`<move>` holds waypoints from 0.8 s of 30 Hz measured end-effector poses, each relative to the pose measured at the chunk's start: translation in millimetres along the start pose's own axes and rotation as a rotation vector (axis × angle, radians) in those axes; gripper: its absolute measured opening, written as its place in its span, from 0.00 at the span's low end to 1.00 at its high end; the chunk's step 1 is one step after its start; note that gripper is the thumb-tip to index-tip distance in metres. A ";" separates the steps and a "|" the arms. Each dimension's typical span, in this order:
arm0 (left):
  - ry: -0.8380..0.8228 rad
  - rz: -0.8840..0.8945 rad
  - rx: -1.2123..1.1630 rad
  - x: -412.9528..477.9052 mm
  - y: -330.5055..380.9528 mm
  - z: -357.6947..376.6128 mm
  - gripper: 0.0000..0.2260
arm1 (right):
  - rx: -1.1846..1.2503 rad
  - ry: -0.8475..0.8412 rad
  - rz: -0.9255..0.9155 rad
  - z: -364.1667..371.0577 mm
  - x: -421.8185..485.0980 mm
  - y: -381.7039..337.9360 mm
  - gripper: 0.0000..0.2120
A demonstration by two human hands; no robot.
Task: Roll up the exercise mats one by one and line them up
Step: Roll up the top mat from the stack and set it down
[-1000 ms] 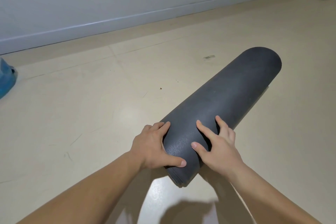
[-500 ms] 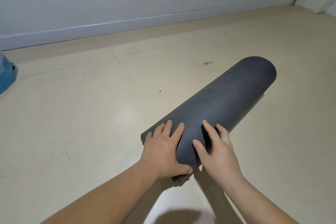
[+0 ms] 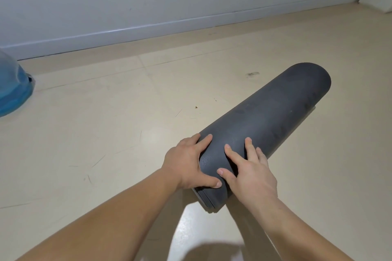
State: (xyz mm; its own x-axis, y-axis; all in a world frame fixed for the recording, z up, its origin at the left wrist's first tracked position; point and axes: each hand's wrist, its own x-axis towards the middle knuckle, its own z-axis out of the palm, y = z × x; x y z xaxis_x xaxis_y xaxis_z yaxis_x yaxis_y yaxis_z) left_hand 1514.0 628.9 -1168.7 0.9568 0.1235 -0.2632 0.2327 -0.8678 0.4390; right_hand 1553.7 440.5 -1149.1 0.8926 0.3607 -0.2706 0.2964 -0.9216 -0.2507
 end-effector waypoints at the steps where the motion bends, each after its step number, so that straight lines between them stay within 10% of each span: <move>1: 0.003 0.003 0.030 -1.4 1.5 2.9 0.60 | -0.014 -0.004 0.006 2.6 -1.2 0.2 0.32; 24: 0.025 0.143 0.312 -25.9 63.5 -0.7 0.46 | 0.198 0.040 -0.051 -3.9 -31.4 38.3 0.28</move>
State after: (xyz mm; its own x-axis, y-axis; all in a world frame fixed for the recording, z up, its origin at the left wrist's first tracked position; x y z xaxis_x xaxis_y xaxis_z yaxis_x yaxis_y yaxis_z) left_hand 1504.1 570.9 -1133.4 0.9809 -0.0019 -0.1946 0.0349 -0.9821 0.1852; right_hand 1538.4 393.3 -1146.6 0.8919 0.3968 -0.2171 0.2724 -0.8544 -0.4424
